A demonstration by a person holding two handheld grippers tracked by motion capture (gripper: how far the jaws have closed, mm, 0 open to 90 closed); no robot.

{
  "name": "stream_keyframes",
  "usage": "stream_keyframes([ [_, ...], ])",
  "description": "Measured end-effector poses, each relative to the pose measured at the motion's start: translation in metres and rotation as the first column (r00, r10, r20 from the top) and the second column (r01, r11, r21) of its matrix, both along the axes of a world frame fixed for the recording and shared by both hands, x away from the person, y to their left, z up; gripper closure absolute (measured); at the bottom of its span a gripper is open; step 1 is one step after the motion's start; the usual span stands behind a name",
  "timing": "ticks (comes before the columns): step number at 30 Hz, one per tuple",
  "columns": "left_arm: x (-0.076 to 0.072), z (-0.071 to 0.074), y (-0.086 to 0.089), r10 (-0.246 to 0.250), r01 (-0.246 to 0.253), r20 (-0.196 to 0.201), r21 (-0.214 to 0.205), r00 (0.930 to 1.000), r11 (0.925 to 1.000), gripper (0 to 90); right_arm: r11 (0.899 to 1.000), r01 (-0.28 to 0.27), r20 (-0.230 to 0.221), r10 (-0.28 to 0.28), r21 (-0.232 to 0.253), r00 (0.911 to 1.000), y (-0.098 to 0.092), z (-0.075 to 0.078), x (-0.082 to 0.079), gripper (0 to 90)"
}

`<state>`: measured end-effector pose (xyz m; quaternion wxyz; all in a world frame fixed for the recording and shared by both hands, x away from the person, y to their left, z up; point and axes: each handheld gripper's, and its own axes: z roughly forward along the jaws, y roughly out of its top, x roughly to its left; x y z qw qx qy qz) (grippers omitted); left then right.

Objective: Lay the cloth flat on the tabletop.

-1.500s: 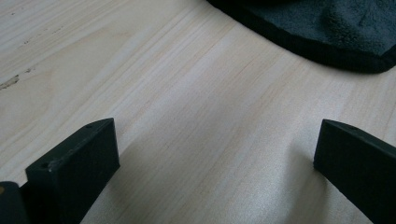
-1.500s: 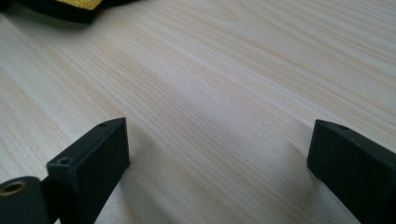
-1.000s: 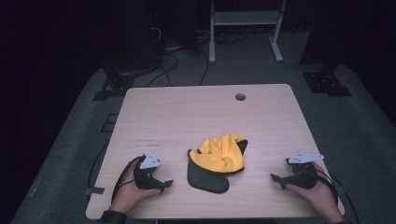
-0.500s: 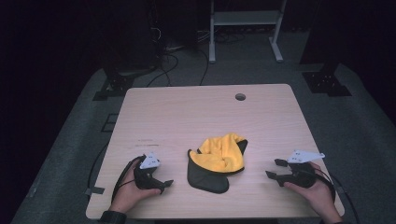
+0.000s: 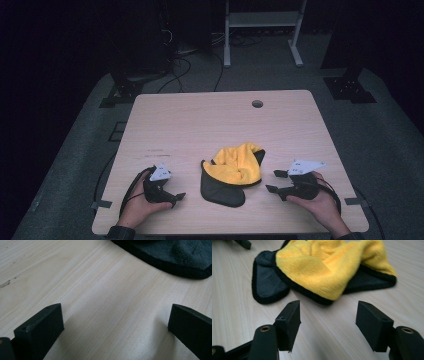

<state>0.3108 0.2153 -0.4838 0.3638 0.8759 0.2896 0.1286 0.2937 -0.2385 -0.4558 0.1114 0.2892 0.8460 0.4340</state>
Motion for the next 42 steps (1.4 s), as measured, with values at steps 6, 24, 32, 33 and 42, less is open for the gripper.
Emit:
stream_keyframes([
  [6,0.000,0.000,0.000,0.000,0.000,0.000,0.000,1.0000,1.0000,0.0,0.998,-0.056,0.022,0.057,-0.032,0.9981,0.025,0.000,0.003,34.7],
  [24,0.000,0.000,0.000,-0.001,0.001,-0.001,0.003,1.0000,1.0000,0.0,0.994,-0.053,0.058,0.058,-0.090,0.9966,0.058,0.013,0.025,78.1],
  [32,0.000,0.000,0.000,-0.001,0.001,-0.001,0.003,1.0000,1.0000,0.0,0.998,0.052,0.026,-0.051,-0.029,0.9984,0.048,0.024,0.062,81.0],
  [33,0.000,0.000,0.000,-0.001,0.001,-0.001,0.003,1.0000,1.0000,0.0,0.997,0.069,0.019,-0.068,-0.028,0.9975,0.047,0.021,0.067,81.0],
  [42,0.000,0.000,0.000,-0.001,0.001,0.000,0.000,1.0000,1.0000,0.0,0.981,0.182,-0.051,-0.185,-0.072,0.9814,0.039,-0.003,0.105,71.9],
])
